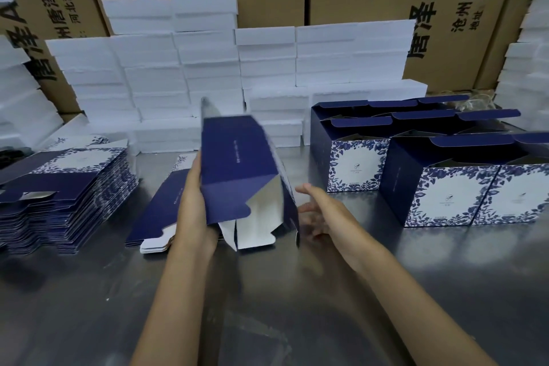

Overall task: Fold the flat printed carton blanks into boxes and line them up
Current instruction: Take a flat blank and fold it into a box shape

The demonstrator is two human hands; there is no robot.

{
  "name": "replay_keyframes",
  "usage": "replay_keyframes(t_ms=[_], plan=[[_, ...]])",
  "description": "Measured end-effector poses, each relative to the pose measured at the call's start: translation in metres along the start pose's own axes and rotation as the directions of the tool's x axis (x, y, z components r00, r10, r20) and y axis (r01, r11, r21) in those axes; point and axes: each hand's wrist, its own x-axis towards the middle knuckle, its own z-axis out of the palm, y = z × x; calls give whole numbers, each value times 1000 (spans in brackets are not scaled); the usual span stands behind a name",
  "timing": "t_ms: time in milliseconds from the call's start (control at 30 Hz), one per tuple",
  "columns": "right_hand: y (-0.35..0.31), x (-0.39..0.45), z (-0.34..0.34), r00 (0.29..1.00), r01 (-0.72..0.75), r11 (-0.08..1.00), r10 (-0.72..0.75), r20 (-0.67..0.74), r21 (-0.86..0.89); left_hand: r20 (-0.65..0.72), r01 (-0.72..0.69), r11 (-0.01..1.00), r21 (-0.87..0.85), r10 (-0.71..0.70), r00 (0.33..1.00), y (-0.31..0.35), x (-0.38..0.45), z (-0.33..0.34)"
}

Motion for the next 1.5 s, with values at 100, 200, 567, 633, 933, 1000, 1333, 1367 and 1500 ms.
replay_keyframes(t_ms=[100, 200, 567, 633, 933, 1000, 1333, 1367, 1500], plan=[[-1, -7, 0, 987, -52, 949, 1, 160, 311, 162, -103, 978, 184, 73, 984, -4, -6, 12], [-7, -14, -6, 906, -211, 781, -69, 418, 587, 205, -303, 803, 512, 229, 952, -10, -10, 15], [2, -17, -38, 976, -188, 833, 96, 197, 520, 7, -247, 556, 794, 398, 917, -22, -1, 7], [3, -17, -44, 972, -194, 830, 90, 218, 524, -19, -149, 759, 634, 207, 978, -18, 5, -5], [0, -11, -64, 993, 20, 911, -68, 102, 411, 237, -132, 898, 420, 31, 971, -21, 11, -16], [2, -10, -64, 994, 22, 928, -61, 92, 371, 223, -99, 906, 412, 5, 975, -21, 10, -16], [-3, -13, -56, 998, 47, 928, -58, 20, 370, 124, 6, 886, 464, -71, 990, -20, 6, -13], [-4, -14, -56, 997, 57, 932, -69, 19, 358, 101, 9, 882, 472, -65, 993, -21, 5, -12], [-6, -17, -57, 991, 27, 928, -73, 109, 371, 34, -121, 835, 537, 123, 992, -20, 4, -11]])
